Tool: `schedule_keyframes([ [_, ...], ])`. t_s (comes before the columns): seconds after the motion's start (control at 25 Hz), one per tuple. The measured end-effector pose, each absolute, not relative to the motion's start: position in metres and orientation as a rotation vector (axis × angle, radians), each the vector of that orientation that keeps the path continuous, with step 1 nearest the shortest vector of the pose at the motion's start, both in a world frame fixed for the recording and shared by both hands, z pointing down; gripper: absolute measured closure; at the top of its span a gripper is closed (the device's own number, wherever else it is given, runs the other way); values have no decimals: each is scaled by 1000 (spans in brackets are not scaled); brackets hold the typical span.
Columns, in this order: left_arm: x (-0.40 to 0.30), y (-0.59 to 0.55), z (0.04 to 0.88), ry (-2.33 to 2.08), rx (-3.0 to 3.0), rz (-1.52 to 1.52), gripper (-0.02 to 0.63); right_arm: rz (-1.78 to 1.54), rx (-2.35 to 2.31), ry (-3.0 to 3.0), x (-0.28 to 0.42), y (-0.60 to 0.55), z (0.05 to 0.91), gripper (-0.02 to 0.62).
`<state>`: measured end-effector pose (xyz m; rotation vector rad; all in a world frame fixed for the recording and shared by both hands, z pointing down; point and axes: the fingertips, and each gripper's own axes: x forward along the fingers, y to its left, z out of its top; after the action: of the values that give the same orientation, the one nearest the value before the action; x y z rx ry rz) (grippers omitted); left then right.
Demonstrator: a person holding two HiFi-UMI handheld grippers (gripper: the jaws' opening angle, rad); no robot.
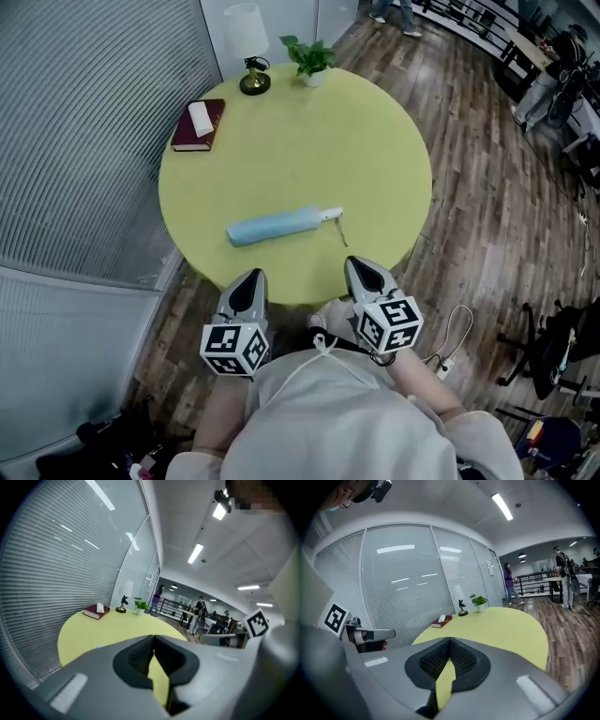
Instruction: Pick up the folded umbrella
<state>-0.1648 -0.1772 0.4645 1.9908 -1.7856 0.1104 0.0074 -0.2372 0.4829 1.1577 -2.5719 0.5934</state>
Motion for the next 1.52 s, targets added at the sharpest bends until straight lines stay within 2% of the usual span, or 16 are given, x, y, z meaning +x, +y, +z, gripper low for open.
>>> schedule_keyframes([
  [0.72,-177,-305,514,-1630,2036,290,600,602,1136,-2468,-38,-337,516,595],
  [0.84,-176,-319,528,-1562,2117,423,598,628,1155,-2437,-43,-347,525,595],
  [1.16,-162,-336,605,-1113,2286,1003,386,702,1151,-2341,-51,-361,569,595],
  [1.36,-159,-345,641,-907,2286,1196,242,708,1152,-2295,-48,-366,587,595],
  [1.52,-154,-353,670,-751,2275,1320,185,726,1153,-2258,-45,-371,601,595],
])
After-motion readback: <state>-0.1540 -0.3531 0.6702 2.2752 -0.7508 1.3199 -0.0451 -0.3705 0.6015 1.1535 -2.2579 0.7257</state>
